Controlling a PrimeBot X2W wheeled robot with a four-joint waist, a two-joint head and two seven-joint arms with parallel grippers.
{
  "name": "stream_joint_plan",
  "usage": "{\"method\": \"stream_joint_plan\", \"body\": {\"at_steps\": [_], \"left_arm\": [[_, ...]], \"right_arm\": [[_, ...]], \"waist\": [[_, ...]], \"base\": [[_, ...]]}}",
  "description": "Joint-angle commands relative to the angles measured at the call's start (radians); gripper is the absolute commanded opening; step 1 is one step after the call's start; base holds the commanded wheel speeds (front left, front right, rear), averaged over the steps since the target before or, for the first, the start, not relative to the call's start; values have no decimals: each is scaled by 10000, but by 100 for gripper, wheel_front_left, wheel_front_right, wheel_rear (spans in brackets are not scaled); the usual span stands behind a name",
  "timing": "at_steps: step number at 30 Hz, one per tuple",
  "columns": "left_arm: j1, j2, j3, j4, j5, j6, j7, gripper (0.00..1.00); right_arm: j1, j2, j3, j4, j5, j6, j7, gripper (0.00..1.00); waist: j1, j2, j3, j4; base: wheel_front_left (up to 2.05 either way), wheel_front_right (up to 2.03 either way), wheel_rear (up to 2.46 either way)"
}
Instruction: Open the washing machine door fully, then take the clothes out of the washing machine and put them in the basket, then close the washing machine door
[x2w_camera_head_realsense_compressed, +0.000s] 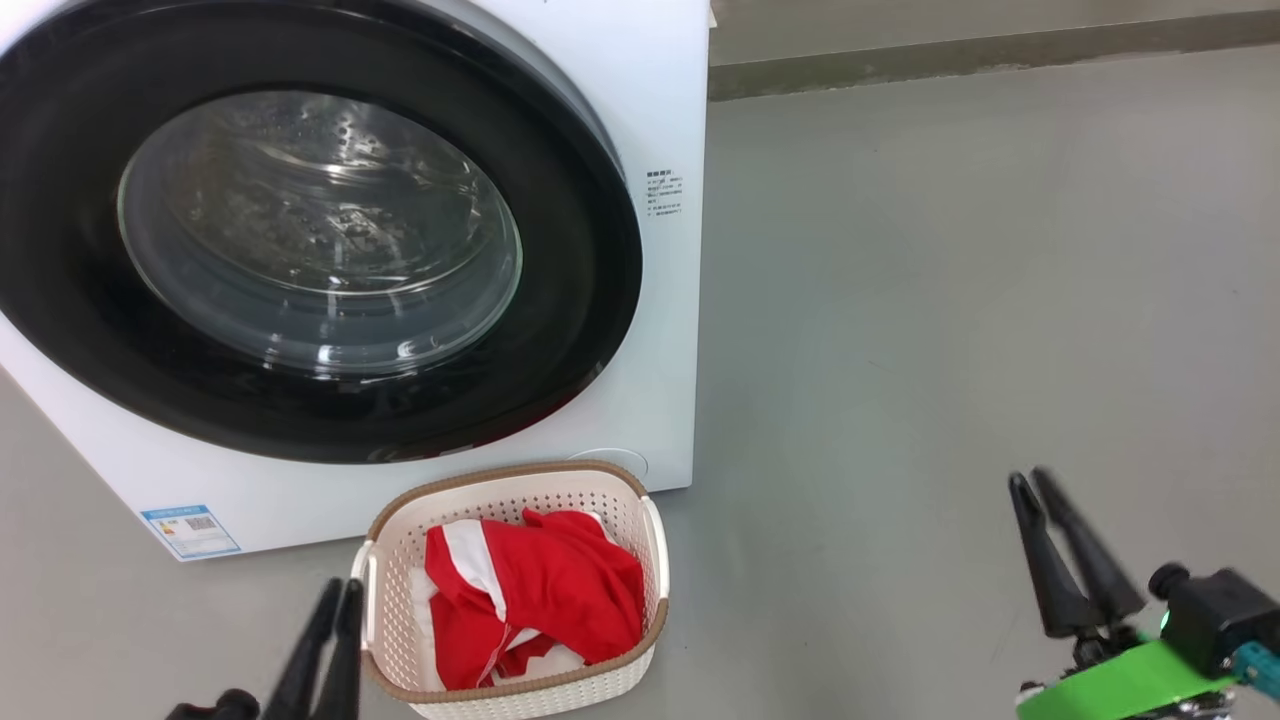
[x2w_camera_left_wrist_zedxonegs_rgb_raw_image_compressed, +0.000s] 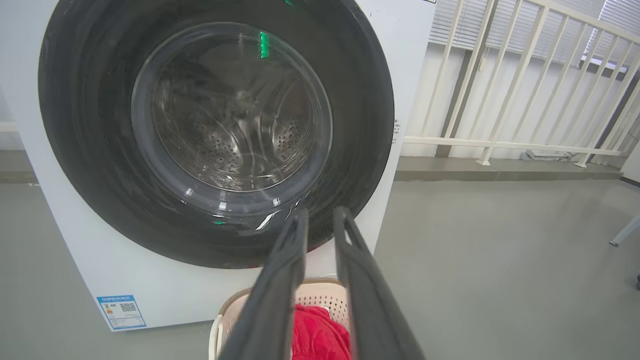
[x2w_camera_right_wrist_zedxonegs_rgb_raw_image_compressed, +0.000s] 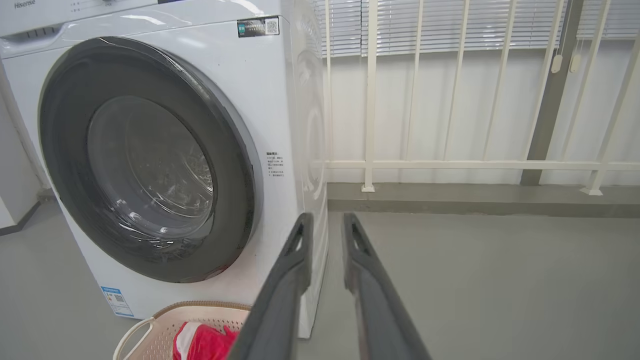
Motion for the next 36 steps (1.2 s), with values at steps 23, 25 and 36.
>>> {"method": "stream_joint_plan", "body": {"at_steps": [23, 25, 36], "left_arm": [[-334, -36, 209, 262, -2612, -14, 677, 0], [-348, -38, 218, 273, -2721, -14, 705, 0], [-503, -58, 315, 402, -3915, -20, 1020, 0]], "right_arm": [[-267, 117, -171, 296, 2555, -2, 642, 0], [-278, 123, -180, 310, 2662, -2, 670, 0], [-399, 189, -273, 454, 3822, -3, 977, 0]], "waist": [[0, 0, 74, 38], [0, 0, 78, 40], [0, 0, 112, 57]], "base": [[0, 0, 0], [0, 0, 0], [0, 0, 0]]}}
